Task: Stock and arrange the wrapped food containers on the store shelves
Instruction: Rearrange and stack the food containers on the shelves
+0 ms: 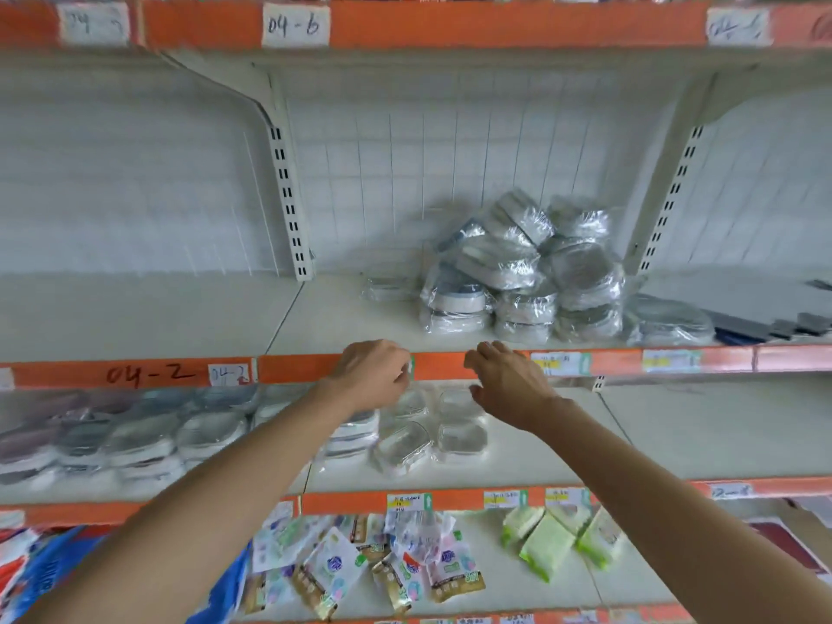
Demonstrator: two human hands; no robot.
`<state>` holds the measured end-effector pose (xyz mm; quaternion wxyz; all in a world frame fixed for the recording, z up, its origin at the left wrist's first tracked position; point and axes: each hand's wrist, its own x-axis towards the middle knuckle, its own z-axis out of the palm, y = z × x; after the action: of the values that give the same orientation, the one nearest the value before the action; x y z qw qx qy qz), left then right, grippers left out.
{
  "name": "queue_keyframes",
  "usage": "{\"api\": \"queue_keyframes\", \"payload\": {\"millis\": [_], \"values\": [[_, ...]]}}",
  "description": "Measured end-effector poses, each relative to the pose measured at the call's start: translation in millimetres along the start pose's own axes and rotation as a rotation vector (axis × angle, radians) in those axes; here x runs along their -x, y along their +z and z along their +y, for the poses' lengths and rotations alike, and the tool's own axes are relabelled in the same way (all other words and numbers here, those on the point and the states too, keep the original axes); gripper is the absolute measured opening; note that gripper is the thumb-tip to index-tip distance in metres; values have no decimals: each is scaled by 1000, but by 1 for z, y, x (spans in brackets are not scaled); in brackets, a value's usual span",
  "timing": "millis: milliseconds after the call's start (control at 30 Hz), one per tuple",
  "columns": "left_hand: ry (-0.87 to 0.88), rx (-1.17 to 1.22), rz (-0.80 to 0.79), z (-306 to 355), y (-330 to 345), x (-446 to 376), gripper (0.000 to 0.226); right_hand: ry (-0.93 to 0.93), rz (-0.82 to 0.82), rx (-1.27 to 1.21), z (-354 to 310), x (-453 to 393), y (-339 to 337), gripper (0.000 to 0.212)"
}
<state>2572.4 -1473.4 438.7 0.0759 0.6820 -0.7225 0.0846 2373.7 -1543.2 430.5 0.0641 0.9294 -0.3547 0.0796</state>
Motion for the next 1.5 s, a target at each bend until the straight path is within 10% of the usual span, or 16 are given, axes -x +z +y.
{"api": "queue_keyframes", "payload": {"millis": [400, 633, 967, 1333, 1500], "values": [[-39, 124, 96, -17, -38, -132, 17, 130, 196, 88, 88, -115, -64, 48], [-42, 220, 26, -32, -25, -177, 23, 391, -88, -187, 114, -161, -47, 96], [54, 310, 154, -20, -48, -252, 9, 385, 31, -151, 138, -116, -79, 80], [182, 209, 67, 47, -44, -331, 63, 518, 73, -48, 185, -64, -104, 82], [163, 295, 140, 56, -35, -338, 49, 515, 104, -55, 192, -69, -110, 83]]}}
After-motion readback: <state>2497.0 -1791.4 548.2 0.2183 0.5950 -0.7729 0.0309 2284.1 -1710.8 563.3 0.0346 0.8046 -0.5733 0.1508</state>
